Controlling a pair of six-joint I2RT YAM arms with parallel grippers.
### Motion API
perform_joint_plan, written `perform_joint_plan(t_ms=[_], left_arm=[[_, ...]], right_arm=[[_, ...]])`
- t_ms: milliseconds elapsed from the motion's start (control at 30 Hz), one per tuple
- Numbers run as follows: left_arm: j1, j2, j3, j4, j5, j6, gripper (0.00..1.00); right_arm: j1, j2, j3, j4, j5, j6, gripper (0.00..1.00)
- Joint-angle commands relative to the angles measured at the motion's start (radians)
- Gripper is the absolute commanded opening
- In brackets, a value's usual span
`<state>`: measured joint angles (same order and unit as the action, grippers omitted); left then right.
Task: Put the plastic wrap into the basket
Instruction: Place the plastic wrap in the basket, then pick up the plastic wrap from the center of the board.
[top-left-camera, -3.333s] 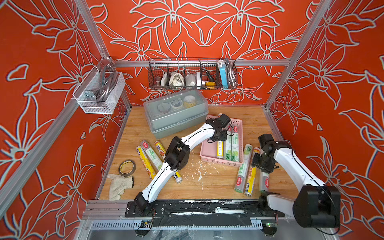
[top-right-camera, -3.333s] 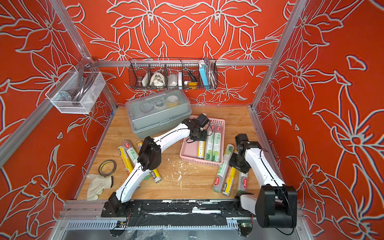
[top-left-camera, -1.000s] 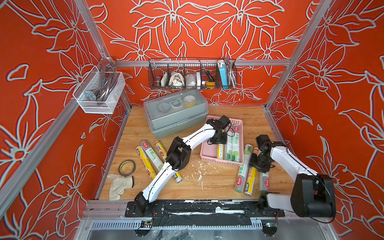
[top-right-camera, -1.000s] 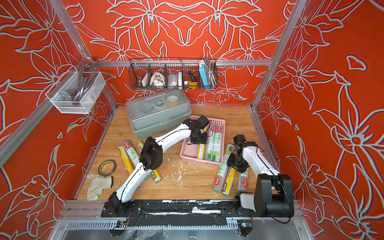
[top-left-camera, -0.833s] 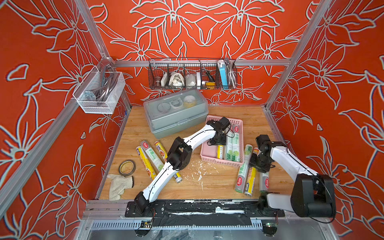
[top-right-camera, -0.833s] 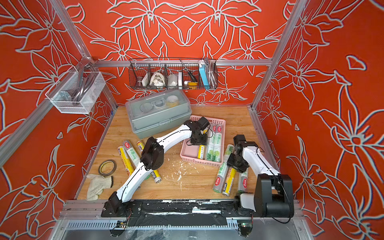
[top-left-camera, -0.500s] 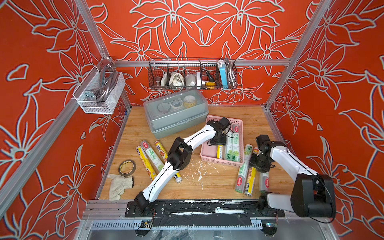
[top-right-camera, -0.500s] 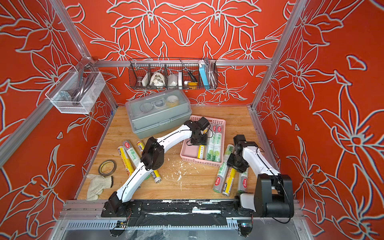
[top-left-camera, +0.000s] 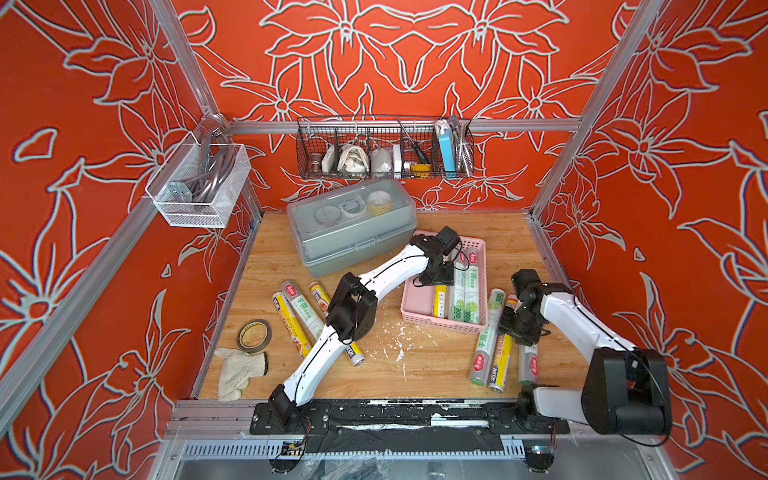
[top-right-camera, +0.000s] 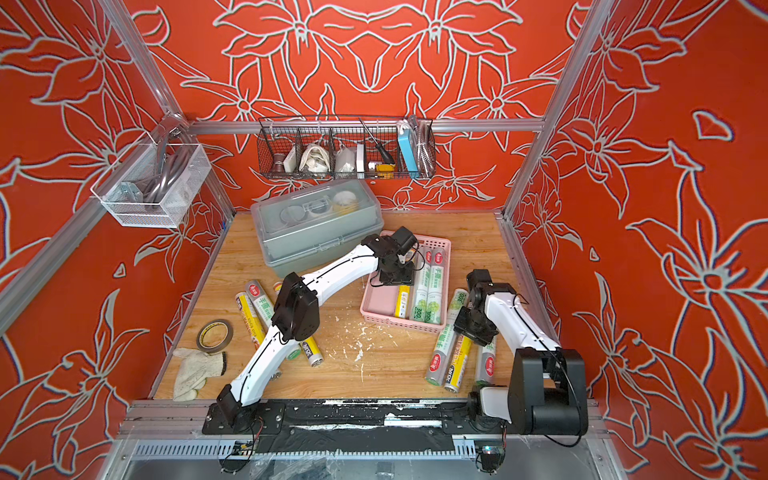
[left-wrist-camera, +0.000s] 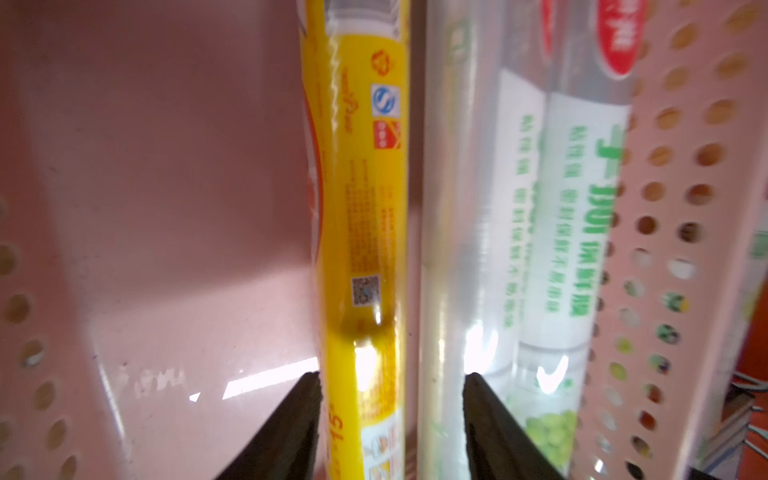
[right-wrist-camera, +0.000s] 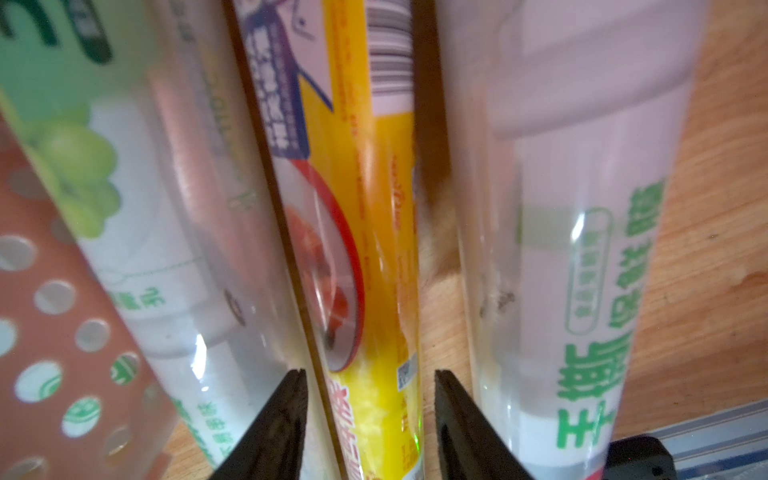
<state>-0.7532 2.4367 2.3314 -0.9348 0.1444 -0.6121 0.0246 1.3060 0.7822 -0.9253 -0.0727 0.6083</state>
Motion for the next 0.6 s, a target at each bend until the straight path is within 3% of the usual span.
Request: perform_joint_plan(t_ms=[0, 567], left_arm=[[0.006, -0.096, 0.004, -0.032, 0.003, 0.029, 0.57], [0.017, -0.391, -0.175, 0.031, -0.010, 0.052, 0.59]], right_arm=[[-0.009, 0.001, -0.011, 0.001, -0.005, -0.005, 0.50], [-0.008, 0.044, -0.069, 0.085, -0.003, 0.016, 0.47]])
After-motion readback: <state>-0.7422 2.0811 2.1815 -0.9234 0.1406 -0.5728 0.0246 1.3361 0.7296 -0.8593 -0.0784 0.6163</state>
